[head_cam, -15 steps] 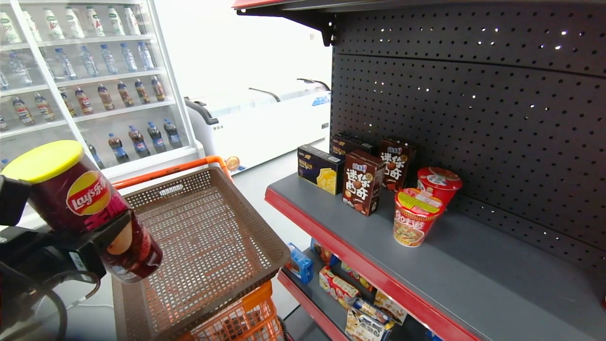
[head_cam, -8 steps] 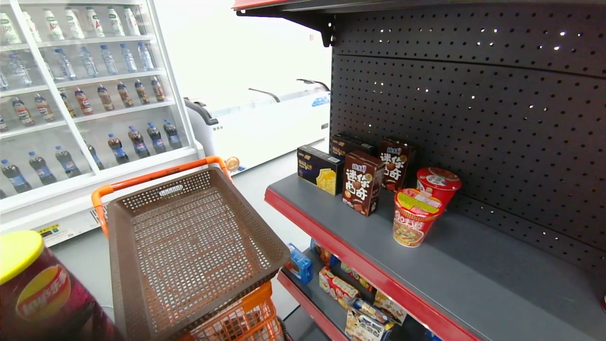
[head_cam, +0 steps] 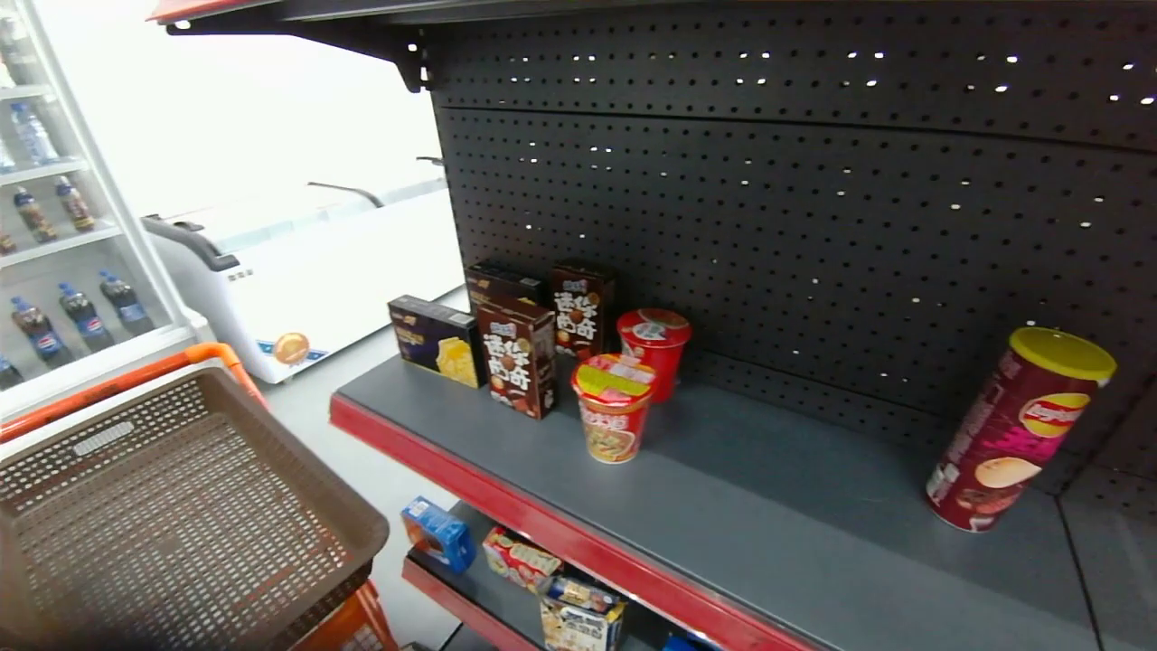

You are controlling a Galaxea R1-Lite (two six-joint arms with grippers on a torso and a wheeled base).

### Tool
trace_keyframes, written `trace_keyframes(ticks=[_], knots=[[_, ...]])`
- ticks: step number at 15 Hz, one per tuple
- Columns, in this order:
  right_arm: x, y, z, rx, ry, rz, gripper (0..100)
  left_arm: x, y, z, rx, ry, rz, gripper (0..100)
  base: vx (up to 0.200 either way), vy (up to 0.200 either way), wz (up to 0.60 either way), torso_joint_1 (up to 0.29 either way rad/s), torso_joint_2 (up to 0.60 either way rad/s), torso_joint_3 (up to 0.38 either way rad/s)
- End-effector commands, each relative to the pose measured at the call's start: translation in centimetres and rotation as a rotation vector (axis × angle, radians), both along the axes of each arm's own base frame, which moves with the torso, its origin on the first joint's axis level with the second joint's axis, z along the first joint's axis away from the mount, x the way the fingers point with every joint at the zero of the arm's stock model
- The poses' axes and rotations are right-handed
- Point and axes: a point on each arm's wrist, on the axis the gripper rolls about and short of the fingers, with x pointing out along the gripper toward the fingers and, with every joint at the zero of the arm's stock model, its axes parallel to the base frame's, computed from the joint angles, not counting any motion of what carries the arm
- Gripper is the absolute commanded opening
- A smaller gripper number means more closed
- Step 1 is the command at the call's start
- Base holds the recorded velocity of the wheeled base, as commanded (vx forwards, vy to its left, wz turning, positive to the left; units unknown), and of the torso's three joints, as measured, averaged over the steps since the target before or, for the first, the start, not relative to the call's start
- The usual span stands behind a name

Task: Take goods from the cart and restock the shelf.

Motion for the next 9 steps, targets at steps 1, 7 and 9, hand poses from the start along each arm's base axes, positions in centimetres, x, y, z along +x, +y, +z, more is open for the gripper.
trace_keyframes(ticks=[1, 7, 9], knots=[[0.0, 0.0, 0.0, 0.0, 0.0, 0.0, 100, -0.31, 0.02, -0.09, -0.001, -0.024, 0.001, 0, 0.0, 0.0, -0.6, -0.002, 0.0, 0.007], [0.0, 0.0, 0.0, 0.0, 0.0, 0.0, 100, -0.65, 0.04, -0.16, -0.002, -0.05, 0.001, 0, 0.0, 0.0, -0.6, 0.004, 0.0, 0.003], [0.0, 0.0, 0.0, 0.0, 0.0, 0.0, 100, -0.7, 0.04, -0.02, -0.006, -0.059, 0.001, 0, 0.0, 0.0, -0.3, 0.001, 0.0, 0.001]])
